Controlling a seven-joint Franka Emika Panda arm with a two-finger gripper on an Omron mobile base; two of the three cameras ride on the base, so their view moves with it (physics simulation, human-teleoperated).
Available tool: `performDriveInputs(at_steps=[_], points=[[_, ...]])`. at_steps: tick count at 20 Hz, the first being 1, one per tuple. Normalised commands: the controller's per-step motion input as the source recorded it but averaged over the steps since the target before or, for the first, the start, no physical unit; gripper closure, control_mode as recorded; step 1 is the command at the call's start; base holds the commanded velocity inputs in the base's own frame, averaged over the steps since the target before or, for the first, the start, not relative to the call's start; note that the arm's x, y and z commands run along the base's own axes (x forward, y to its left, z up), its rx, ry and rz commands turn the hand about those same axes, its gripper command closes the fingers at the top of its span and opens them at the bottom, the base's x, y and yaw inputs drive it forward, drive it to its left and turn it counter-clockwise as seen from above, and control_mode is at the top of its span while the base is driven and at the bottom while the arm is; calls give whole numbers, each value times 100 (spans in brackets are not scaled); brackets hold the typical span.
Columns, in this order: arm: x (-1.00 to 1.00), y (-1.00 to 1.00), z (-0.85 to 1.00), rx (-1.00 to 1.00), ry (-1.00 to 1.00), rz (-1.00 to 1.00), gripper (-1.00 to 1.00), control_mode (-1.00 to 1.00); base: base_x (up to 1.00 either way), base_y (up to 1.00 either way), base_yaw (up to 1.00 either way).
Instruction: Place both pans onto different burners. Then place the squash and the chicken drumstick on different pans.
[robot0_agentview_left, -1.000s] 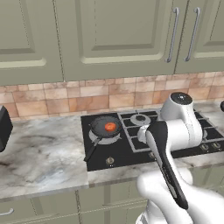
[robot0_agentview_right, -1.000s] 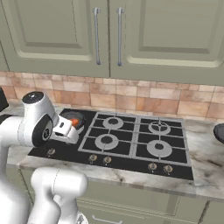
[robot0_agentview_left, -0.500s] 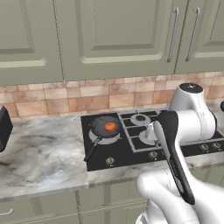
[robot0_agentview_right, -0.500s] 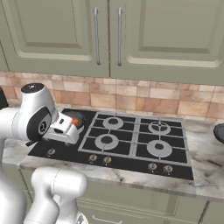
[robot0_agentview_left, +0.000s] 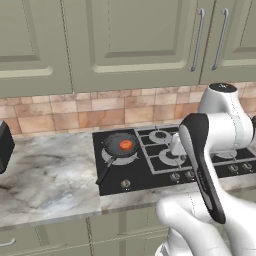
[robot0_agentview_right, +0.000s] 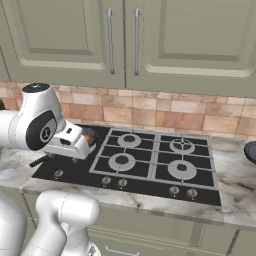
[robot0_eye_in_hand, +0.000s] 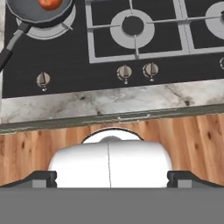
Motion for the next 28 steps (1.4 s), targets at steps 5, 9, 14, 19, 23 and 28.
performDriveInputs(at_steps=[5,9,14,19,23,28], points=[[-17,0,3,0,2,0,-100,-100,0,0,0],[-28,-4,0,0,0,0,-100,-100,0,0,0],[-32,-5,0,0,0,0,-100,-100,0,0,0],[-10,0,0,0,0,0,-100,100,-19,-5,0],[0,0,0,0,0,0,-100,100,-35,-39,0],[0,0,0,0,0,0,-100,100,-30,-69,-2]])
